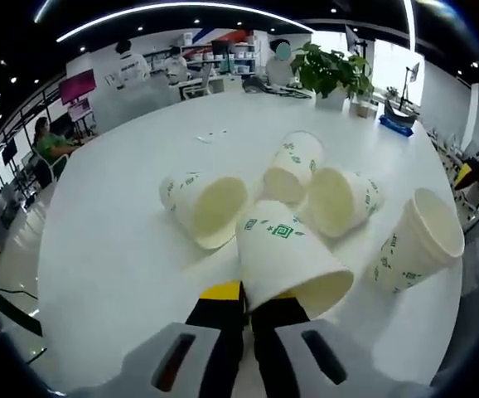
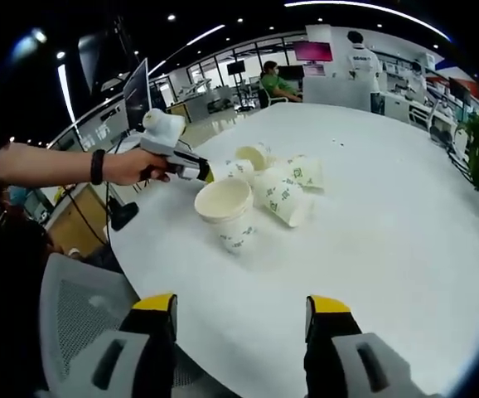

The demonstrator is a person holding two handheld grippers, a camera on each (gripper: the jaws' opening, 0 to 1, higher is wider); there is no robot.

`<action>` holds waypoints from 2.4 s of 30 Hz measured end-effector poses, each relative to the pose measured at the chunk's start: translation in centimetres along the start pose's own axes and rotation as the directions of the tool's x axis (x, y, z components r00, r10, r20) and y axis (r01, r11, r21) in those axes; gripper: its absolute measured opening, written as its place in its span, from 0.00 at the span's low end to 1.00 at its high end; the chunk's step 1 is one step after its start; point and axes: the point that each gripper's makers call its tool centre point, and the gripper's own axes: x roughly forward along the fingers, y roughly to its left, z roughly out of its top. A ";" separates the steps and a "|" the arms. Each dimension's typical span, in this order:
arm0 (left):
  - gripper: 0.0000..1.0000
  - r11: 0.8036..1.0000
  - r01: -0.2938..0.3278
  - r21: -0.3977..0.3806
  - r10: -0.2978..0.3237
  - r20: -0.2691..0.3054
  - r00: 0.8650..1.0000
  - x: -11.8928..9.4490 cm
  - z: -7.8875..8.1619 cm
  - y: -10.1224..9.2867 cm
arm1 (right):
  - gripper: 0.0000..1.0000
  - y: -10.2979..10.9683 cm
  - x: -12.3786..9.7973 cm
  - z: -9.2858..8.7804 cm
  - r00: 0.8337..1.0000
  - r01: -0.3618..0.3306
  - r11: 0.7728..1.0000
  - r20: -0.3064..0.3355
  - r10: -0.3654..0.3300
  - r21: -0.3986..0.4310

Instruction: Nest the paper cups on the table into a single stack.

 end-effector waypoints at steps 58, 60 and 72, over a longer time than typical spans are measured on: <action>0.00 0.784 0.310 0.538 -0.168 -0.296 0.940 -10.2 6.1 -7.2 | 0.60 1.4 -0.4 3.6 0.997 -0.036 0.986 0.056 0.046 -0.162; 0.00 0.759 0.329 0.561 -0.169 -0.319 0.933 -10.2 6.4 -7.9 | 0.60 1.4 -0.9 3.7 0.997 -0.033 0.986 0.058 0.043 -0.162; 0.00 0.605 0.443 0.662 -0.146 -0.454 0.879 -8.4 7.3 -10.0 | 0.61 1.1 -1.5 2.9 0.998 -0.021 0.986 0.057 0.031 -0.165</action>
